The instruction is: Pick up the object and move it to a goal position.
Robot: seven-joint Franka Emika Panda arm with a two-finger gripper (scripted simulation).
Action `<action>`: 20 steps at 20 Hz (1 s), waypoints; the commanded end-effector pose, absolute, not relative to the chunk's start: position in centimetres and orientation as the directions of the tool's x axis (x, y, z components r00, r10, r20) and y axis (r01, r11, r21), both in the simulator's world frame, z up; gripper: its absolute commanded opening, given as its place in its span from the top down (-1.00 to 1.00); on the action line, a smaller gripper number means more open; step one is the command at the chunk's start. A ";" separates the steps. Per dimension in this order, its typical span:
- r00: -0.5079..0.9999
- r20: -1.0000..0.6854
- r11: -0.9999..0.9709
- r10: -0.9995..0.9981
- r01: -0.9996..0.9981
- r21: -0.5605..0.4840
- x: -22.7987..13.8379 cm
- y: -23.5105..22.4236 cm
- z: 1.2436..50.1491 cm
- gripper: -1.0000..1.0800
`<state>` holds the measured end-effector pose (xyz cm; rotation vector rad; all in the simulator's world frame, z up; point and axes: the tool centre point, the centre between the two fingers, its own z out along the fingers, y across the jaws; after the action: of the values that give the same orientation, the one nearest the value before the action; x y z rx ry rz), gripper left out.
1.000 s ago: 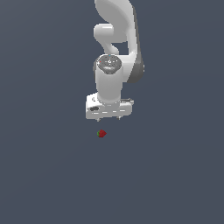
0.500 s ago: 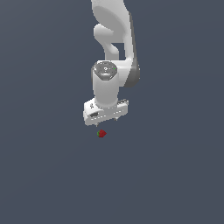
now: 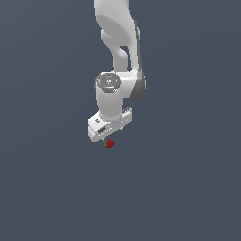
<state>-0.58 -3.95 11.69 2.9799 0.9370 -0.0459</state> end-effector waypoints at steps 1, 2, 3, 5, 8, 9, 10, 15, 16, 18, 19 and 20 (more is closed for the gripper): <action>0.781 -0.030 -0.781 0.624 0.624 0.006 -0.5 -4.3 11.1 -0.92; 0.765 -0.029 -0.766 0.643 0.643 0.005 -0.5 -4.4 10.9 -0.92; 0.749 -0.028 -0.749 0.662 0.662 0.004 -0.5 -4.5 10.7 -0.92; 0.715 -0.025 -0.715 0.699 0.699 0.002 -0.4 -4.7 10.3 -0.92; 0.661 -0.021 -0.661 0.750 0.751 0.001 -0.4 -5.1 9.6 -0.92; 0.642 -0.019 -0.642 0.767 0.767 0.000 -0.4 -5.2 9.4 -0.92; 0.623 -0.018 -0.623 0.782 0.783 0.000 -0.4 -5.3 9.2 -0.92; 0.537 -0.010 -0.537 0.843 0.844 -0.001 -0.3 -5.7 8.3 -0.92; 0.523 -0.009 -0.523 0.853 0.853 -0.001 -0.3 -5.8 8.2 -0.92; 0.496 -0.006 -0.496 0.868 0.868 -0.001 -0.3 -5.9 7.9 -0.92; 0.485 -0.005 -0.485 0.875 0.875 -0.001 -0.3 -6.0 7.8 -0.92; 0.474 -0.004 -0.474 0.880 0.881 -0.001 -0.3 -6.0 7.7 -0.92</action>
<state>-0.31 -5.96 7.87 2.7131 1.5798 -0.0093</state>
